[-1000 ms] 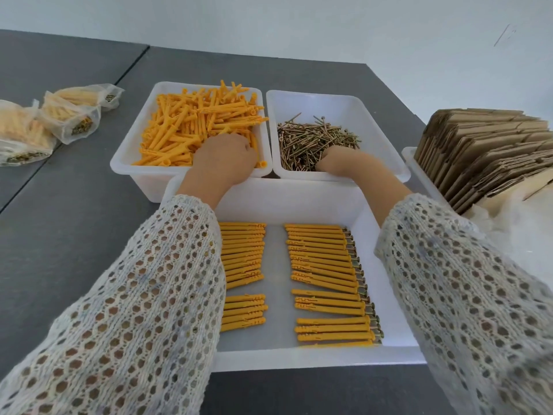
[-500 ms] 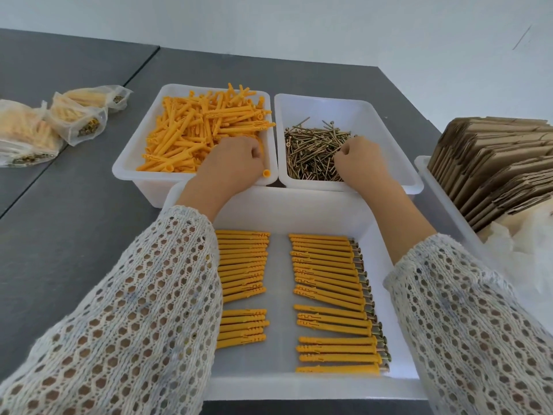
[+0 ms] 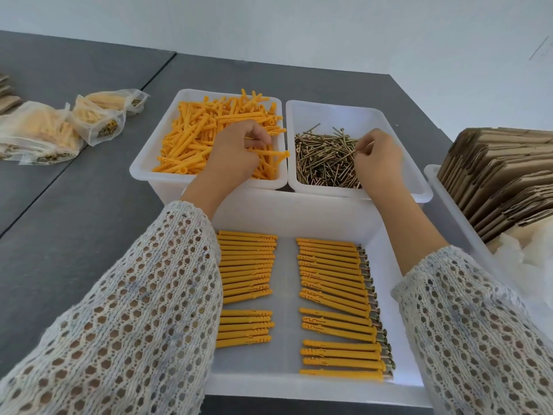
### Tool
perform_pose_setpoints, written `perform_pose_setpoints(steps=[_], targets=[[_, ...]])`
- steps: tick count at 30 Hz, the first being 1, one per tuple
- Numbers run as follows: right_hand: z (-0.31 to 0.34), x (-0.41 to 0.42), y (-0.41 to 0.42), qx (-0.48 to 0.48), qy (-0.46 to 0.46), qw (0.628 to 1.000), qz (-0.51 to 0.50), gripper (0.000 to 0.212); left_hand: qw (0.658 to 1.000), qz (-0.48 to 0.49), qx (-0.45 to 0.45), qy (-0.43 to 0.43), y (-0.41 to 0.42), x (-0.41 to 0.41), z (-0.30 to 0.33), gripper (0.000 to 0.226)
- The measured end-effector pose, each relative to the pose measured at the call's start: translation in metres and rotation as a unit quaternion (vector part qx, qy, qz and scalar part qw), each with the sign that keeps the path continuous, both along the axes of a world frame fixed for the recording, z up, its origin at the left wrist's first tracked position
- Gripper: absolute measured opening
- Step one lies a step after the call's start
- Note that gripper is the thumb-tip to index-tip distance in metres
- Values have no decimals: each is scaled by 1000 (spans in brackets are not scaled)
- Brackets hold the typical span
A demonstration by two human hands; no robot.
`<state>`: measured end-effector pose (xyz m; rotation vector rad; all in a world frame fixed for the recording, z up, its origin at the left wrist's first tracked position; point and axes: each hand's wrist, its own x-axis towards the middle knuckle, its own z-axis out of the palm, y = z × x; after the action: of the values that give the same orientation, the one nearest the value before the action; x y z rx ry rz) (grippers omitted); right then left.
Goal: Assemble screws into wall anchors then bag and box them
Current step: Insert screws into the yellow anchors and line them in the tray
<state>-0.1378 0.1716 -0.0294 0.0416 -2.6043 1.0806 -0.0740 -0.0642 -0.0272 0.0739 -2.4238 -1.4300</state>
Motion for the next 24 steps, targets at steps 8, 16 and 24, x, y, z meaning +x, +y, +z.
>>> perform_pose_setpoints(steps=[8, 16, 24], targets=[[6, 14, 0, -254, 56, 963, -76, 28, 992, -6, -113, 53, 1, -2, -6, 18], [16, 27, -20, -674, -105, 731, 1, 5, 980, -37, -182, 70, 8, 5, -8, 30], [14, 32, -26, -603, -135, 780, 99, 21, 956, -24, -269, 118, 12, 9, -9, 36]])
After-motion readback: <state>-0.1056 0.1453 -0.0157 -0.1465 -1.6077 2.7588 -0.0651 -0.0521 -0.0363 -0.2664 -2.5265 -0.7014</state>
